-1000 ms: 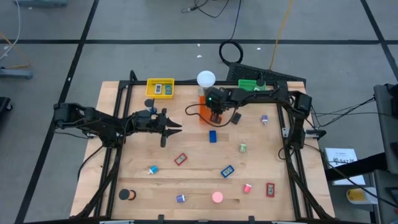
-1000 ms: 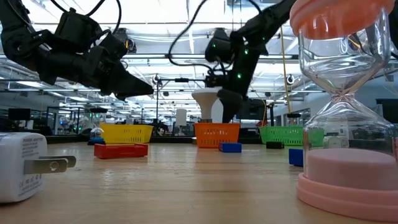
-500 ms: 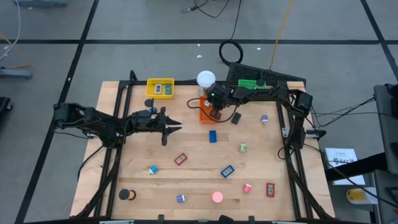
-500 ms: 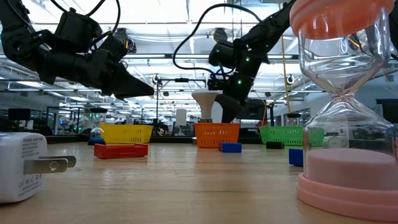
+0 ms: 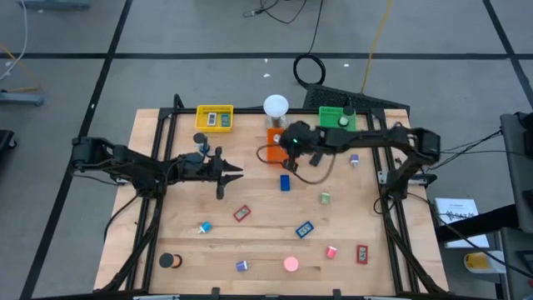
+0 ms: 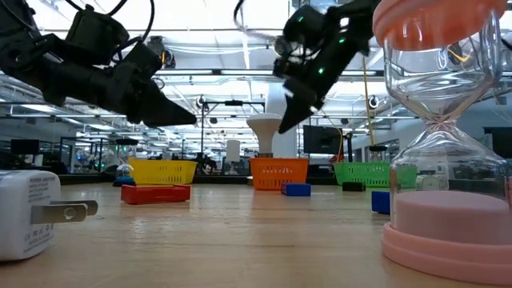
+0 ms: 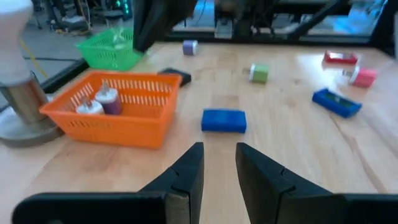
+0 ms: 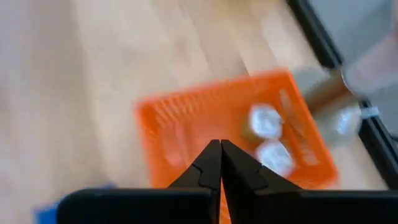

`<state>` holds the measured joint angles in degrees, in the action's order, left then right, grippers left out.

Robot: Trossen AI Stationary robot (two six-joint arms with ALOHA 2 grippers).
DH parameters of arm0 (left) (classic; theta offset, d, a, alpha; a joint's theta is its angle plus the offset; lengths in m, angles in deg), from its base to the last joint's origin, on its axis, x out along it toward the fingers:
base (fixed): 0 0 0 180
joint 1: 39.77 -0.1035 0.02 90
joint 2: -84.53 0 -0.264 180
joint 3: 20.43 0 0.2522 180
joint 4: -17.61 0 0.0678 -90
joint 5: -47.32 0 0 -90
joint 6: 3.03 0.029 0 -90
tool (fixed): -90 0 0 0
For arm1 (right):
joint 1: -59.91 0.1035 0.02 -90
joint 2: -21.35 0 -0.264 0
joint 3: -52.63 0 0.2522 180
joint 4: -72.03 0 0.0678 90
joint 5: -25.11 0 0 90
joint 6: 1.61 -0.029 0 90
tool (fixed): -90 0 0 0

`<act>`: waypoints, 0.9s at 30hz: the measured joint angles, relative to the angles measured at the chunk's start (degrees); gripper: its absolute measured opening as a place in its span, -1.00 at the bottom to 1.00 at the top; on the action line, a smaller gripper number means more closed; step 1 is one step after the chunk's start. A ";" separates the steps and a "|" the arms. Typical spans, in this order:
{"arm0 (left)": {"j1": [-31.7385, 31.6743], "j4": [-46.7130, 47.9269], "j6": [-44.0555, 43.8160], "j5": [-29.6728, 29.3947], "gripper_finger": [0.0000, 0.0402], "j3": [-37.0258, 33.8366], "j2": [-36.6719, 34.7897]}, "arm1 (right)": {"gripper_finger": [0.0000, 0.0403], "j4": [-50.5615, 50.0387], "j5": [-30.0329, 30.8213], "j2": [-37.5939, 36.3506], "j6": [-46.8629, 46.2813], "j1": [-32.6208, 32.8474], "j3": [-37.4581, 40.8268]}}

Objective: Pick & Place Office items
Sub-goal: Put the top red digital clock into the yellow bin

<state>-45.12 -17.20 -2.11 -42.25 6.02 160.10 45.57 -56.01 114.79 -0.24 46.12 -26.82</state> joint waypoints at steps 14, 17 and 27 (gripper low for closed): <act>15.77 20.90 -6.23 -15.33 -0.54 5.55 0.02 | -1.00 23.16 6.13 -15.81 -6.34 10.90 21.62; 19.27 31.97 -9.43 -19.03 -0.54 10.00 0.02 | -1.00 25.59 6.12 -17.77 -6.13 11.09 22.50; 29.48 43.68 -22.42 -21.73 -0.54 15.98 0.20 | -1.00 27.95 6.08 -20.97 -0.99 11.29 24.92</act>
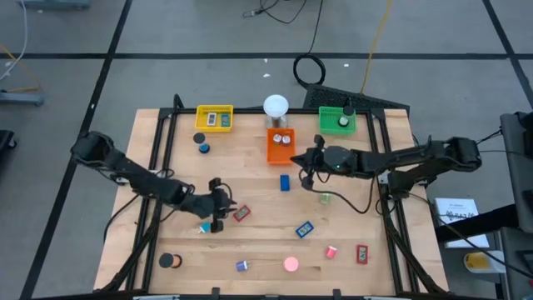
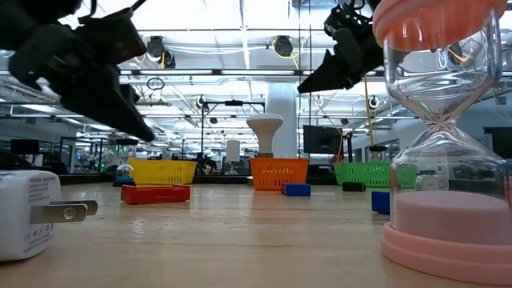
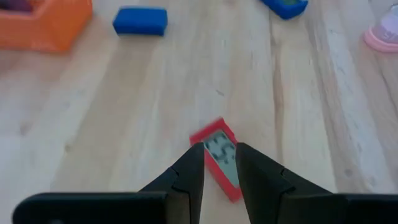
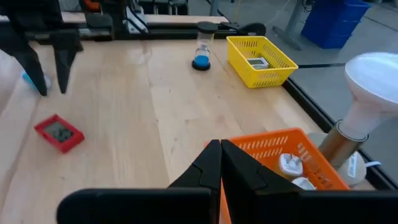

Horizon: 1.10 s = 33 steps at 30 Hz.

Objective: Pick & Place Office items
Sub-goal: Put the top red digital clock into the yellow bin

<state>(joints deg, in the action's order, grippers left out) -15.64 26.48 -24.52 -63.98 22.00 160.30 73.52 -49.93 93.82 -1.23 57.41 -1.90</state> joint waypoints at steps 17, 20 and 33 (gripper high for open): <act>5.29 13.28 -13.97 -1.75 -0.84 6.87 0.02 | -1.00 3.78 -0.08 0.07 1.83 0.00 -0.09; 4.28 13.09 -16.78 -1.74 -0.64 9.14 0.00 | -1.00 3.78 -0.20 0.07 1.83 0.00 -0.09; 0.99 14.94 -17.60 1.49 0.15 11.34 4.61 | -1.00 3.78 -0.22 0.07 1.83 0.00 -0.09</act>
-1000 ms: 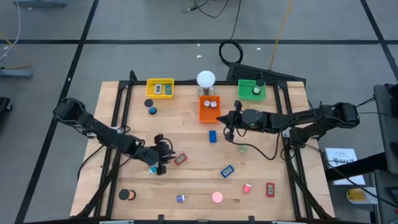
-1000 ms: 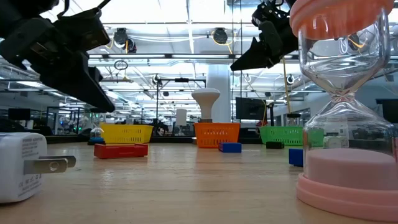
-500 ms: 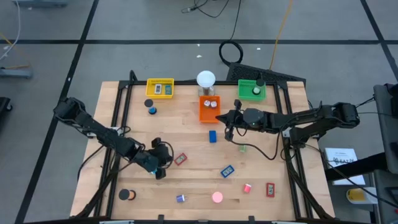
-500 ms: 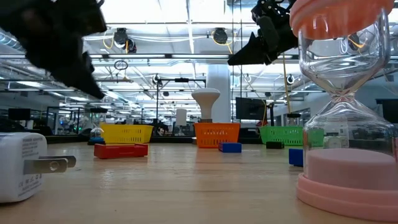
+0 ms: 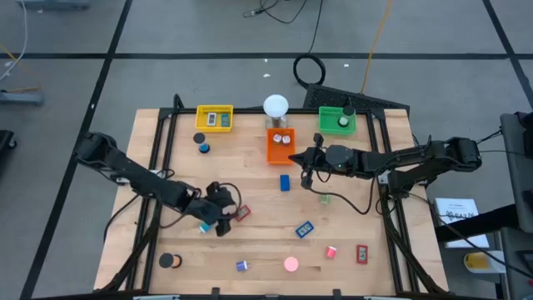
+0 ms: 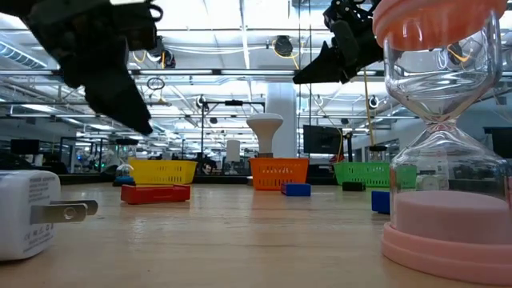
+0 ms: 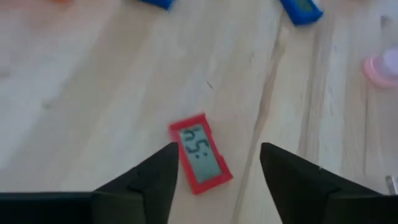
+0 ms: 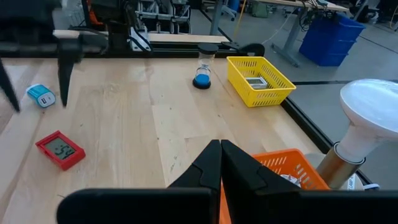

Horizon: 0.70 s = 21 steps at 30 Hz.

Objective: Pick & Place Office items
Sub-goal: Put the top red digital clock into the yellow bin

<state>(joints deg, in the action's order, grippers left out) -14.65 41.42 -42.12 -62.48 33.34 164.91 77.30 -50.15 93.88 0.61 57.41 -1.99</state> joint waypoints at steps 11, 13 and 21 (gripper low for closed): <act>-2.99 9.01 1.14 1.28 0.28 10.00 13.77 | -1.00 0.34 -0.02 0.00 -0.02 0.00 -0.02; -3.72 10.92 1.81 1.28 0.28 12.07 15.27 | -1.00 0.42 -0.02 0.02 -0.01 0.00 -0.02; -5.86 12.37 3.29 4.33 0.28 13.90 19.01 | -1.00 0.46 -0.03 0.02 -0.02 0.00 -0.02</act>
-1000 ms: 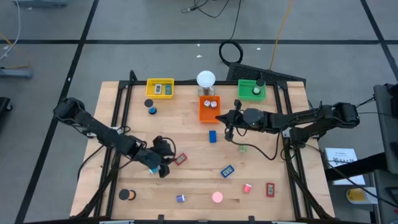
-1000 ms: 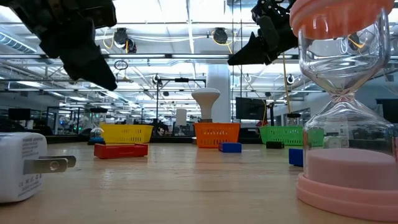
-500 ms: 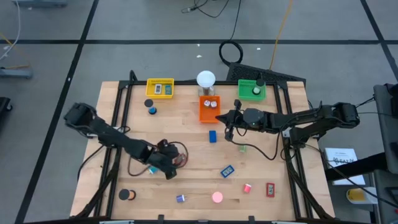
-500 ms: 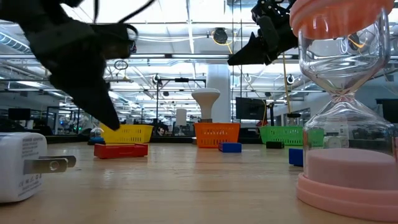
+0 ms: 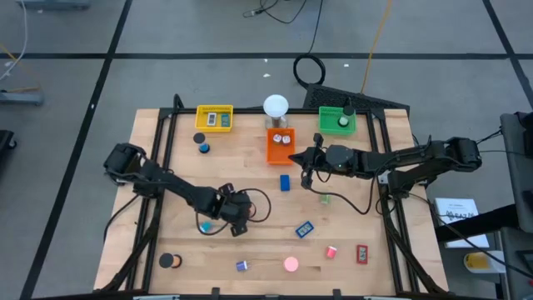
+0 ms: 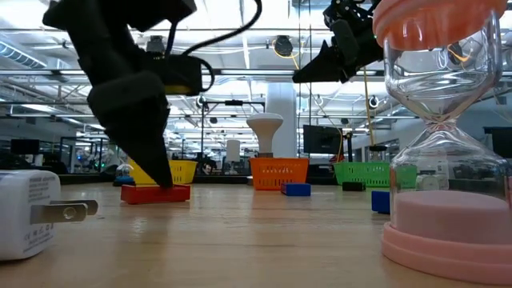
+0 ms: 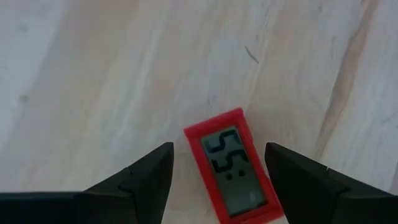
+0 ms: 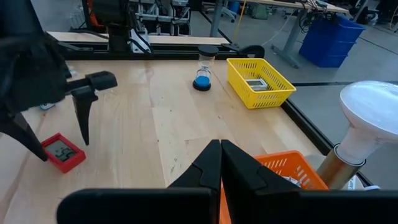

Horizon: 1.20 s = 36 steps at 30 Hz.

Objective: Pick & Place Office items
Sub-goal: Put the top red digital clock into the yellow bin

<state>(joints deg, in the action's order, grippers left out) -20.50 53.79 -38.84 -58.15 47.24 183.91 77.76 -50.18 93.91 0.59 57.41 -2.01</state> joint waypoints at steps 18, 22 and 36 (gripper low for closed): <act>-2.93 4.47 7.25 6.96 -0.31 0.14 0.94 | -1.00 0.00 -0.01 0.00 0.00 0.00 0.00; -5.35 8.92 10.32 5.90 -0.31 -0.30 -3.77 | -1.00 -0.01 -0.01 0.00 0.00 0.00 -0.02; -23.95 20.92 12.94 -1.54 -0.25 -0.11 -26.93 | -1.00 0.09 -0.01 0.00 0.00 -0.01 -0.02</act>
<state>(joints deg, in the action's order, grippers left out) -44.46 74.71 -25.90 -59.69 47.13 156.98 77.85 -50.19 93.91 0.58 57.40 -2.03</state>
